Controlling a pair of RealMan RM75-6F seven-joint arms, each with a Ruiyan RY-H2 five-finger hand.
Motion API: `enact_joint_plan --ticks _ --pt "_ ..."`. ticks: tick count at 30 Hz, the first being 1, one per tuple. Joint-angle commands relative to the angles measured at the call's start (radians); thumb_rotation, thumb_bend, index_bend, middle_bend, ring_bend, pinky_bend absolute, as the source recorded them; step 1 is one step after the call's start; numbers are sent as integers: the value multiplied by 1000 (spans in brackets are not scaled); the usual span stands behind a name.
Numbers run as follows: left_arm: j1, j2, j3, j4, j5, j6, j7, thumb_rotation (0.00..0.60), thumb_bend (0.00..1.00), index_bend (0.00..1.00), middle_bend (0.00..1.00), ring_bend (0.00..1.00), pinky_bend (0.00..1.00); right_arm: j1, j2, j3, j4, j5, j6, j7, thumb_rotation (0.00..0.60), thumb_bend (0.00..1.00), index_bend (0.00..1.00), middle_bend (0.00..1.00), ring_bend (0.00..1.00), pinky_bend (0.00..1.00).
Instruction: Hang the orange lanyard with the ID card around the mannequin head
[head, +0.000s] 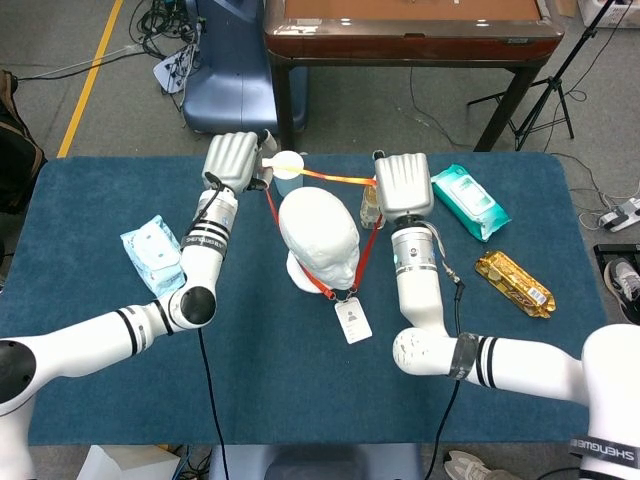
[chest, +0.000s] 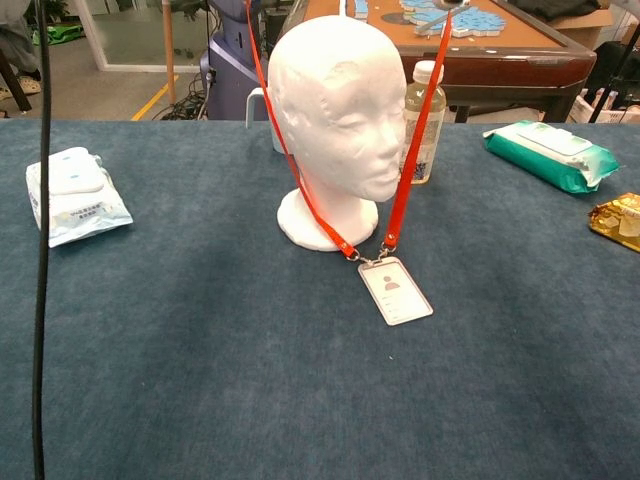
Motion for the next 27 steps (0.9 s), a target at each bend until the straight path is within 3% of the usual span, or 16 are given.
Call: enact_joint_plan --ticks 1,4,7,9,14,16,20,27 --pt "-4 8 1 -5 -29 -11 20 600 92 66 81 150 487 5 2 1 -6 2 4 -5 600 248 0 1000 1000 1000" --pt "-5 18 5 -15 -51 -20 35 600 48 9 2 58 378 11 6 4 -16 12 14 -16 600 115 0 1000 1000 1000" --pt "-7 27 12 -25 -68 -29 50 593 13 0 0 12 304 20 9 4 -24 23 22 -33 600 13 0 1000 1000 1000" --pt "-9 31 15 -29 -72 -31 54 564 8 0 0 6 275 23 11 7 -28 29 26 -38 600 0 0 1000 1000 1000" --pt "3 53 7 -66 -57 -29 29 425 0 0 0 0 233 14 38 8 -58 27 26 -27 600 0 0 1000 1000 1000" --pt "14 68 3 -86 -43 -25 12 412 0 0 0 0 233 3 55 9 -77 19 19 -8 600 0 0 1000 1000 1000" --pt "54 120 -10 -165 -17 -29 -44 555 0 0 0 4 233 -30 106 -7 -134 -23 3 32 600 0 0 1000 1000 1000" --pt "148 239 -20 -319 61 -31 -149 600 1 0 0 22 240 -101 195 -50 -252 -146 -2 122 600 0 0 956 999 1000"
